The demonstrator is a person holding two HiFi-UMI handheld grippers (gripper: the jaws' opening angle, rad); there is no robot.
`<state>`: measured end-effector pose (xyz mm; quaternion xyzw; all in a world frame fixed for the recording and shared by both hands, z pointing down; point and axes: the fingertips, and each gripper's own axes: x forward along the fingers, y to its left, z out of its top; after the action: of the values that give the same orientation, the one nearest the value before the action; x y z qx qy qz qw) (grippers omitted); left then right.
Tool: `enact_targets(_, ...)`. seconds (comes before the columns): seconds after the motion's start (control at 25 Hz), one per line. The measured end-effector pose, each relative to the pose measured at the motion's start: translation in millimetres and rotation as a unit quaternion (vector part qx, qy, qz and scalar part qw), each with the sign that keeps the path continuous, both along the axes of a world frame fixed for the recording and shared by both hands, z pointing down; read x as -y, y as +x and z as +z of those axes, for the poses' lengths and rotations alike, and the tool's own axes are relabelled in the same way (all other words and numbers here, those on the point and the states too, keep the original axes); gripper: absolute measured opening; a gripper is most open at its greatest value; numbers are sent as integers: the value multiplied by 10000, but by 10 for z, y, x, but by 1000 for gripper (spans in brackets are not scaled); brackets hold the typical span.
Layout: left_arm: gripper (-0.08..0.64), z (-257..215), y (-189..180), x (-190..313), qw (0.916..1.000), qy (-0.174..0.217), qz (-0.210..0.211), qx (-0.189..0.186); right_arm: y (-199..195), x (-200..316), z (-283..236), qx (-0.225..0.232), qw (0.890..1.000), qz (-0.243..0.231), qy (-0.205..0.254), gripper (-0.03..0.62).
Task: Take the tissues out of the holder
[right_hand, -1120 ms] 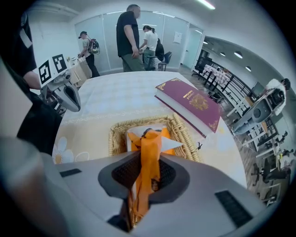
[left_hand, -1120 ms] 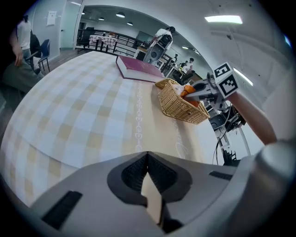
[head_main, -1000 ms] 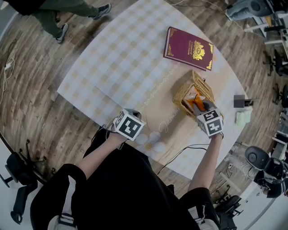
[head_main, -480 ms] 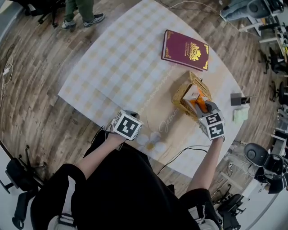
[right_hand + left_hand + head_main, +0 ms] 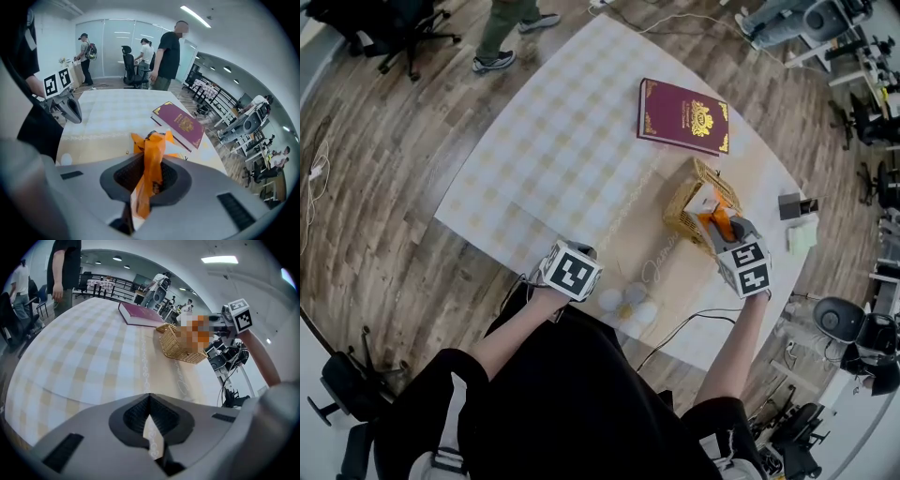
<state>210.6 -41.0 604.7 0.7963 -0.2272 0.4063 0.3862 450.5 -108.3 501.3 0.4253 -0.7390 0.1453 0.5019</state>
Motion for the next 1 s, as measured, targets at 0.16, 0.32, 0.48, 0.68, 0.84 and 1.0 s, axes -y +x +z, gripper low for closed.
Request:
enact_targets(0.16, 0, -41, 46, -55, 9999, 70, 87, -57, -39, -107, -60, 25, 9999, 50, 89, 52)
enact_targets(0.32, 0, -122, -59, -22, 9997, 126, 196, -111, -226, -134, -84, 78, 9998, 94, 156, 52)
enact_targets(0.48, 0, -125, -123, 16, 9992, 222, 280, -158, -392, -169, -120, 98, 9996, 127, 214, 52)
enact_targets(0.68, 0, -170, -212, 11, 9982, 267, 479, -224, -601, -284, -139, 114, 9993, 249, 248, 52)
enact_targets(0.84, 0, -212, -269, 26, 9970, 329, 638, -291, -783, -363, -161, 189, 9986, 379, 321, 52)
enact_targets(1.0, 0, -244, -308, -61, 9954, 358, 811, -377, -974, -543, -151, 260, 9983, 432, 279, 52)
